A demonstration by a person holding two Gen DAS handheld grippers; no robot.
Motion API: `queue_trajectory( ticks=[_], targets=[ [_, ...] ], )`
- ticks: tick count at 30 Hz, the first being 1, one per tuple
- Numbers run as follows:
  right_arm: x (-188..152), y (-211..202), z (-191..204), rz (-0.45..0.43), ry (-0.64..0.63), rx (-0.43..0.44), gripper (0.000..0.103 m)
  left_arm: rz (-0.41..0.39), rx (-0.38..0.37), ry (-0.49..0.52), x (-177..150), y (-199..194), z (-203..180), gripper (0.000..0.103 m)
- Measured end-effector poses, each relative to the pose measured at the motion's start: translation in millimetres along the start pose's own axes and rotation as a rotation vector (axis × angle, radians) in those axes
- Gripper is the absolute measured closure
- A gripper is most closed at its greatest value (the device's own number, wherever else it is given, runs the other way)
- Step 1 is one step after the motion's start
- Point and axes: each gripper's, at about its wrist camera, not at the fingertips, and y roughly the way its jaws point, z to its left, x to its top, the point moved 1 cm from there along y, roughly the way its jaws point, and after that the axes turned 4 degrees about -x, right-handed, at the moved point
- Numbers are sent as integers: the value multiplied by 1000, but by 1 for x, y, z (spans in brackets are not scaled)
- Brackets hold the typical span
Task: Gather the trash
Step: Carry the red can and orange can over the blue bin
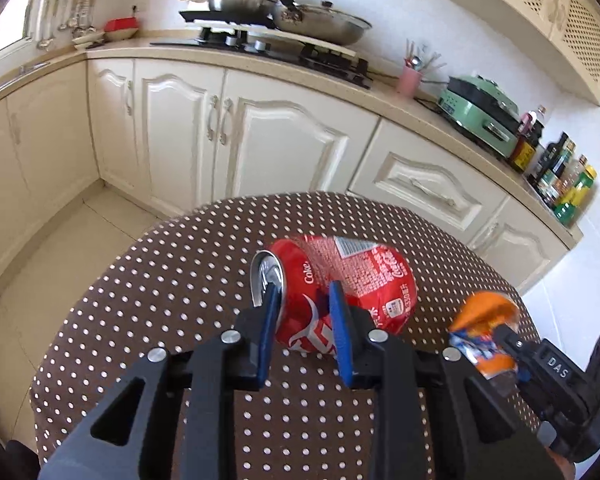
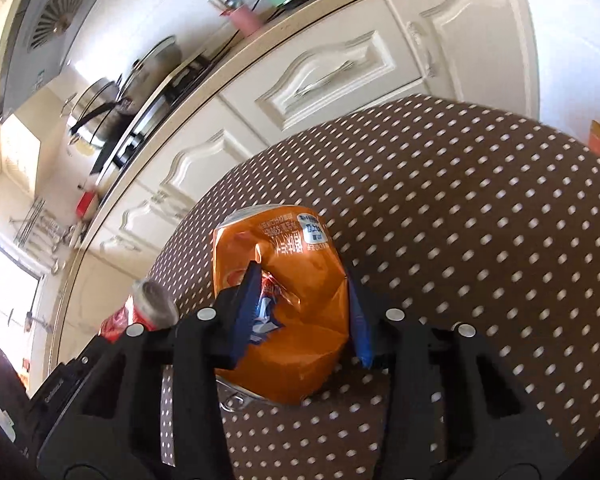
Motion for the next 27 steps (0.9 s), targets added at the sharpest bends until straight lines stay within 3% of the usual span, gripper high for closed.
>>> queue_trajectory(
  ticks=[4, 10, 13, 14, 18, 27],
  targets=[
    [-10, -2, 15, 24, -48, 31, 83, 40, -54, -16, -6, 1, 4, 81],
    [-31, -16, 49, 2, -132, 74, 95, 64, -103, -28, -15, -7, 14, 84],
    [-41, -23, 65, -27, -175, 68, 97, 66, -122, -31, -17, -14, 22, 89],
    [-44, -24, 70, -34, -183, 65, 97, 66, -138, -33, -17, -17, 23, 102],
    [-58, -29, 87, -52, -214, 60, 97, 62, -113, -14, -20, -28, 29, 103],
    [-84, -40, 116, -62, -265, 75, 98, 54, -161, -68, -23, -55, 60, 103]
  ],
)
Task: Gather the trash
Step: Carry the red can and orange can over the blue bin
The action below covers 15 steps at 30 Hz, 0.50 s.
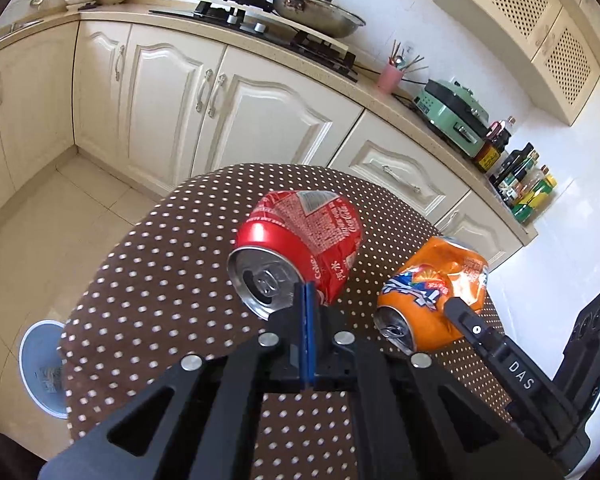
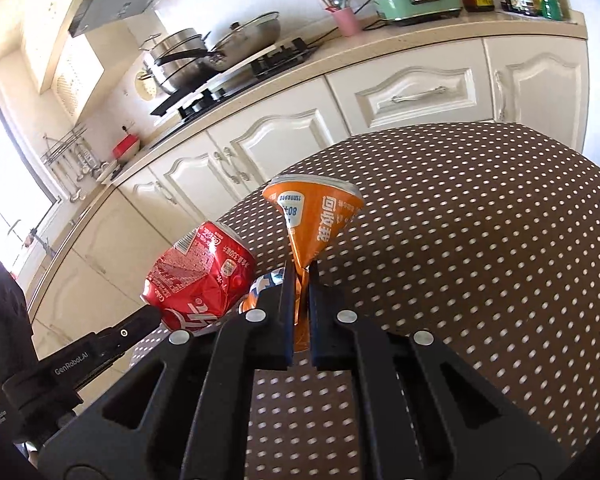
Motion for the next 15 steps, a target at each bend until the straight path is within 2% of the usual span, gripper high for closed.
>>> queue_trajectory(
  ticks=[8, 15],
  targets=[
    [-15, -8, 56, -6, -61, 67, 98, -57, -12, -21, -5, -44, 27, 103],
    [-42, -7, 111, 26, -124, 129, 98, -78, -23, -92, -14, -85, 80, 103]
  ],
)
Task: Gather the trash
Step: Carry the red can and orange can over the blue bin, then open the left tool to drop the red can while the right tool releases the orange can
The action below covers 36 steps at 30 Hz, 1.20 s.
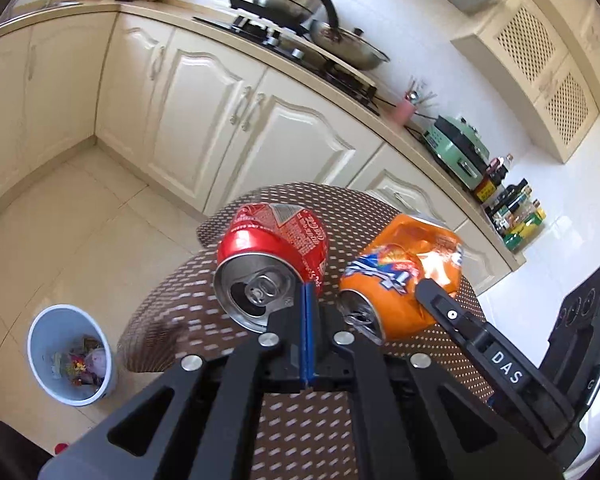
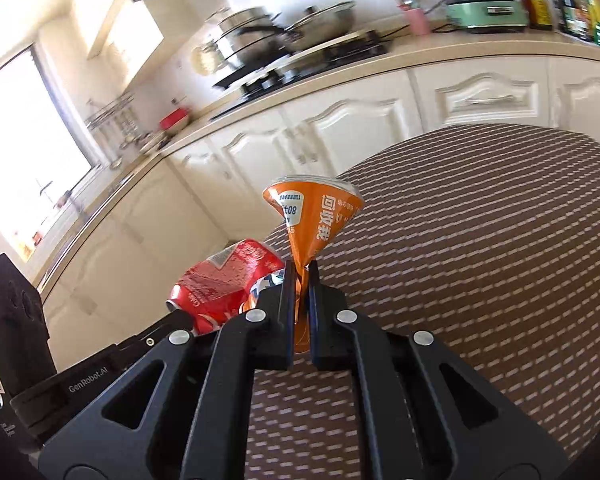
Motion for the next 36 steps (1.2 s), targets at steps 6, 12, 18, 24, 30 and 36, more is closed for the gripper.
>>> queue_trajectory(
  ticks=[6, 12, 18, 24, 30, 36],
  targets=[
    [-19, 16, 69, 33, -76, 76, 97, -61, 52, -54, 2, -46, 51, 103],
    [-47, 48, 147, 99, -167, 162, 97, -104, 143, -153, 3, -91, 129, 103],
    [-95, 99, 212, 206, -261, 205, 97, -92, 226, -261, -7, -104, 213, 103],
    [-140, 162, 235, 336, -308, 185, 97, -27, 289, -346, -18, -82, 278, 103],
    [-177, 222, 236, 451, -317, 150, 97, 129, 348, -432, -30, -32, 336, 103],
    [-204, 260, 221, 537, -318, 118, 97, 227, 376, -479, -38, 3, 372, 102]
  ],
)
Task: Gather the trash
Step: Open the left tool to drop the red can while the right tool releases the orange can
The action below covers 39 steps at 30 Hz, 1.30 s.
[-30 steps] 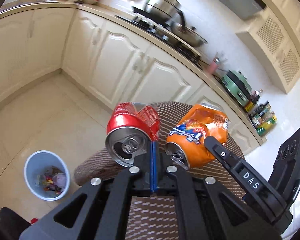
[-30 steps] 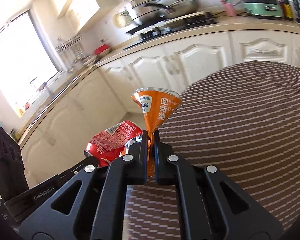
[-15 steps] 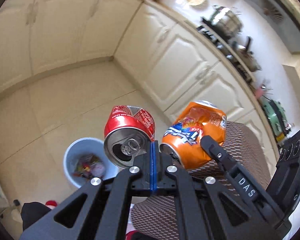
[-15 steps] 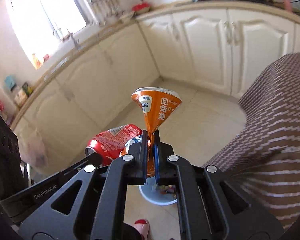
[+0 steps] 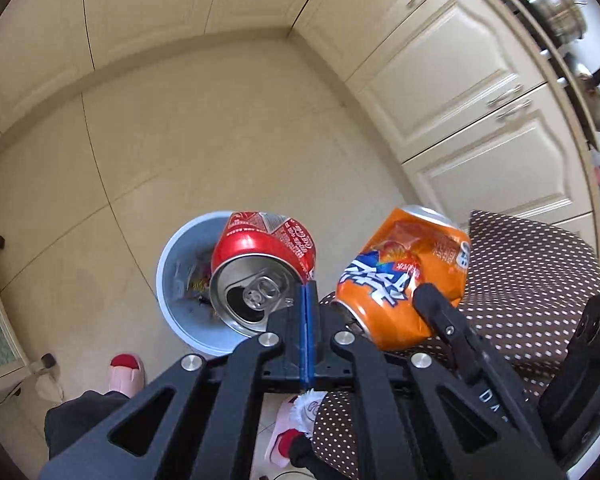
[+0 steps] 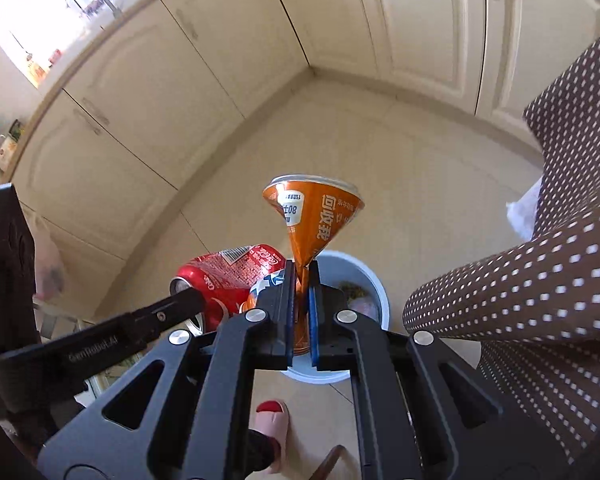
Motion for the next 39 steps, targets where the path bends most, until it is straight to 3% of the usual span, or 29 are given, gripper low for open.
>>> queue_trajectory(
  ticks=[11, 14, 39],
  targets=[
    [-7, 42, -7, 81, 13, -3, 97, 100, 27, -22, 3, 37, 14, 99],
    [-10, 44, -5, 89, 14, -4, 97, 109, 39, -41, 0, 40, 19, 80],
    [-14, 64, 15, 119, 2, 32, 97, 59, 114, -51, -2, 21, 35, 77]
  ],
)
